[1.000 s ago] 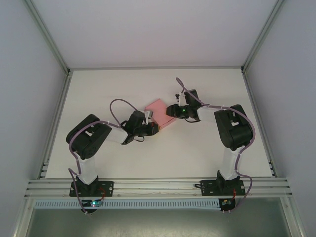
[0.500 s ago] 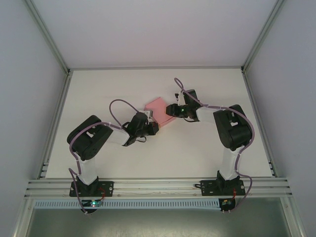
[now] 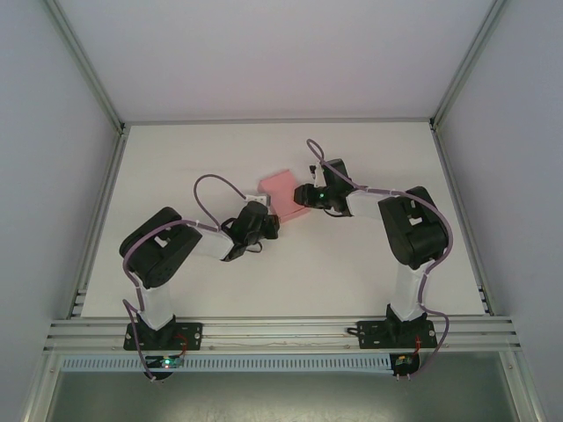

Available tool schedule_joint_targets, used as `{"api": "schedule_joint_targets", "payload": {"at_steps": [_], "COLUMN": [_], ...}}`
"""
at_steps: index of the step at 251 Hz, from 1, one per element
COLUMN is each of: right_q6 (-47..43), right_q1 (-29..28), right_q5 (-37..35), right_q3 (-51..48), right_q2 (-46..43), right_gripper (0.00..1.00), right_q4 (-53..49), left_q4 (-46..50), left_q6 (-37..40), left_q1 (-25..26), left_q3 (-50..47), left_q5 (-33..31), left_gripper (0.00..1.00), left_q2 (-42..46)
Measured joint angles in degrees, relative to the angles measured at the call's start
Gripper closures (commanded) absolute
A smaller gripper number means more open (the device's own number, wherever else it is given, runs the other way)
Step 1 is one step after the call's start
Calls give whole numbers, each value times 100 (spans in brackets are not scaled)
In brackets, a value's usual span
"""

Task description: Assemble paper box

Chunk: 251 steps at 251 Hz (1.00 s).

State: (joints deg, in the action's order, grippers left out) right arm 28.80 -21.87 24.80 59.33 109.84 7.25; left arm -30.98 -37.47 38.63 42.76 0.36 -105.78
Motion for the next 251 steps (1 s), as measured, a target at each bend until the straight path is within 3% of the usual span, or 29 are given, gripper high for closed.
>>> {"api": "schedule_joint_targets", "payload": {"at_steps": [37, 99, 156, 180, 219, 251], "right_q6": [-90, -168, -214, -214, -214, -214], "right_q1": [11, 127, 170, 223, 295, 302], "right_q5": [101, 514, 472, 452, 459, 490], "right_q3": [304, 605, 802, 870, 1202, 1405], "right_q2": [-55, -52, -55, -52, -15, 118], "right_gripper": [56, 55, 45, 42, 40, 40], "right_q4": [-868, -1847, -2382, -2472, -2546, -2459], "left_q4": [586, 658, 883, 1106, 1150, 1165], "left_q6": [146, 149, 144, 48, -162, -203], "left_q1": [46, 66, 44, -127, -723, -796], "left_q3": [-13, -76, -136, -166, -168, -92], "left_q5": [-81, -413, -717, -743, -374, 48], "left_gripper": [92, 79, 79, 86, 88, 91], "left_q2": [299, 811, 1305, 1473, 1268, 844]}}
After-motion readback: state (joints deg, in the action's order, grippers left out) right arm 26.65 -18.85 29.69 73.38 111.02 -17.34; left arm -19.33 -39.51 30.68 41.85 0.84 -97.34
